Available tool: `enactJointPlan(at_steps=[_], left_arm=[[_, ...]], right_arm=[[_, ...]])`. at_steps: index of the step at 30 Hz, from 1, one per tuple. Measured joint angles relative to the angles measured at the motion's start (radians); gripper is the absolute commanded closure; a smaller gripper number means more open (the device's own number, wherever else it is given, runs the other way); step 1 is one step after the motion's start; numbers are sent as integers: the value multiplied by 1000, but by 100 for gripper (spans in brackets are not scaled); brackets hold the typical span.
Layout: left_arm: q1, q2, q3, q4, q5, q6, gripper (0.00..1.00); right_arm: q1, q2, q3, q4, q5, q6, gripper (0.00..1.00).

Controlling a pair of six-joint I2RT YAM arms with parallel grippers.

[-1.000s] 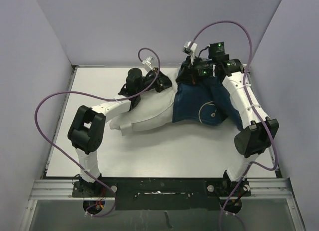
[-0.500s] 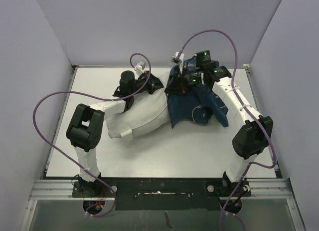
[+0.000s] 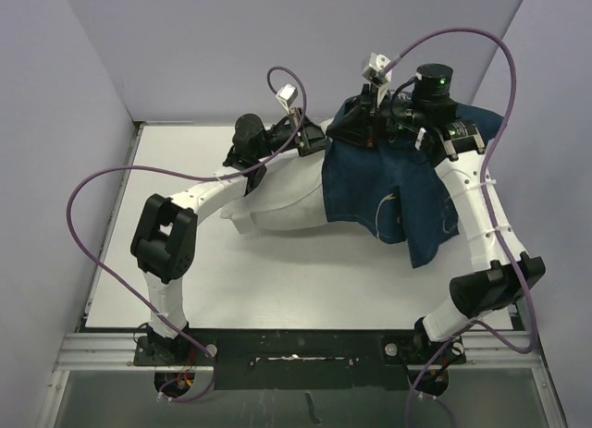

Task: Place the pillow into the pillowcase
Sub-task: Stuff the pillow into the pillowcase.

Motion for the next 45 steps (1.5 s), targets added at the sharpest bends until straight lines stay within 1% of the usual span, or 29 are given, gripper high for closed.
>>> enactJointPlan(at_steps=[2, 5, 6, 8, 9, 11, 12, 13, 15, 16, 18, 19, 20, 23, 25, 27, 30, 33, 36, 39, 42, 45], left_arm=[[-5, 0, -18, 6, 0, -5, 100], [2, 0, -71, 2, -11, -23, 99], [11, 0, -98, -8, -20, -30, 91], [35, 6, -134, -48, -39, -23, 83], [49, 13, -137, -81, -51, -5, 76], [87, 28, -133, -172, -96, 73, 62], [114, 38, -116, -232, -123, 121, 57], [138, 48, -90, -280, -149, 164, 51], [196, 63, -13, -373, -212, 261, 36], [222, 63, 15, -404, -244, 308, 26], [267, 53, 62, -441, -312, 417, 10], [287, 36, 68, -459, -353, 482, 5], [301, 12, 64, -484, -388, 546, 2], [316, -112, -9, -512, -446, 737, 2], [312, -215, -67, -531, -431, 840, 2], [305, -322, -117, -563, -389, 927, 5], [298, -447, -195, -602, -328, 999, 10], [296, -552, -347, -626, -294, 1015, 12], [296, -578, -480, -667, -289, 1000, 12], [298, -570, -531, -743, -296, 983, 11], [299, -544, -503, -795, -307, 976, 9], [300, -488, -409, -857, -323, 978, 8]], right_arm=[[-19, -30, -72, 47, 61, 48, 94], [-39, -7, -148, 74, 132, 93, 93], [-45, 18, -166, 74, 156, 102, 90], [-51, 89, -181, 61, 210, 108, 76], [-53, 122, -181, 54, 235, 110, 67], [-58, 212, -150, 17, 303, 87, 45], [-65, 255, -116, -6, 328, 77, 34], [-69, 299, -71, -28, 343, 60, 24], [-89, 353, 20, -44, 348, 23, 3], [-105, 359, 59, -48, 340, 0, 2], [-163, 342, 117, -47, 294, -70, 2], [-190, 326, 125, -41, 272, -98, 2], [-222, 296, 119, -39, 240, -136, 2], [-304, 189, 40, -47, 161, -249, 2], [-332, 113, -38, -74, 101, -326, 2], [-344, 57, -111, -101, 40, -376, 2], [-369, 8, -217, -132, -20, -418, 2], [-433, -1, -285, -163, -37, -428, 2], [-491, -2, -302, -162, -17, -408, 2], [-515, -3, -302, -129, 57, -366, 0], [-499, 14, -293, -100, 151, -330, 5], [-449, 95, -223, -93, 285, -318, 14]])
